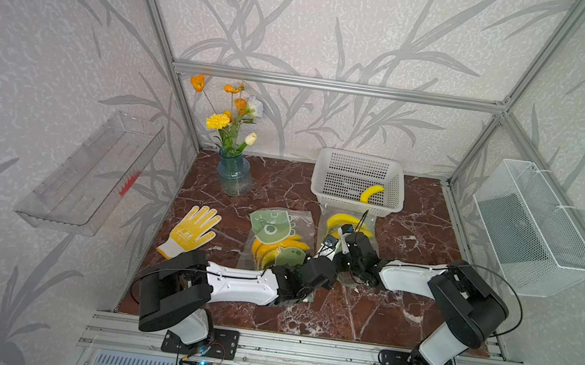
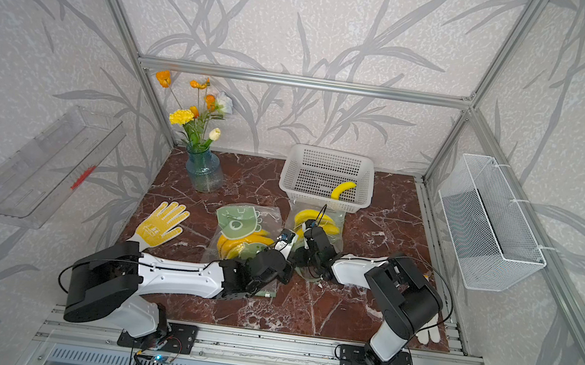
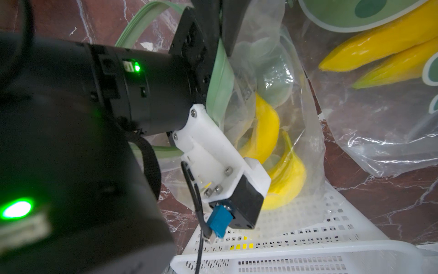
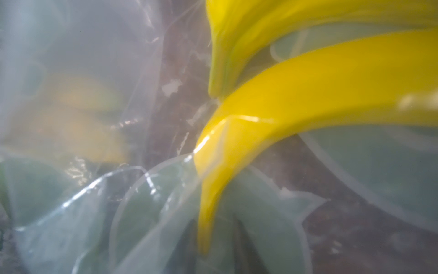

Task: Open the zip-top bag and take out the banana
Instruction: Pick up the banana from the zipper food storage bag.

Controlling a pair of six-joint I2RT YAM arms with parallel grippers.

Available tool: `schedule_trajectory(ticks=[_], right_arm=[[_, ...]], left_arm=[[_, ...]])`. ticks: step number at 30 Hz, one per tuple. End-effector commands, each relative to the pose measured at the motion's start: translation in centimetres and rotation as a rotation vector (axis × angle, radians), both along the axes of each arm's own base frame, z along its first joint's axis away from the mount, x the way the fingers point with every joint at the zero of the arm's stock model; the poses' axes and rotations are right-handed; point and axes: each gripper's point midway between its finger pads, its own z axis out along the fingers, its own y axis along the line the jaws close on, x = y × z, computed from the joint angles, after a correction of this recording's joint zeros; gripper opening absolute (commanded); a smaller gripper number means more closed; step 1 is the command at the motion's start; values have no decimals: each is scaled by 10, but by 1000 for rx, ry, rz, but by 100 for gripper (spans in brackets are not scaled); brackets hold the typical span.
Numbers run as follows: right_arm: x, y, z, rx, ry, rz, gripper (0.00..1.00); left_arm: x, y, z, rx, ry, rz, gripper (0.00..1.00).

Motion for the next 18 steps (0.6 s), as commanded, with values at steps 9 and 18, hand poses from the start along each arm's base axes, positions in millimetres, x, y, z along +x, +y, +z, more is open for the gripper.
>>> schedule_trajectory(ticks=[9, 18], right_arm=[[-19, 2, 18, 53, 3, 53, 7], [-40, -21, 21, 57, 41, 54, 2]], left_arm=[[-2, -4, 1, -7, 6, 6, 0], [5, 5, -10, 46, 15, 44, 0]])
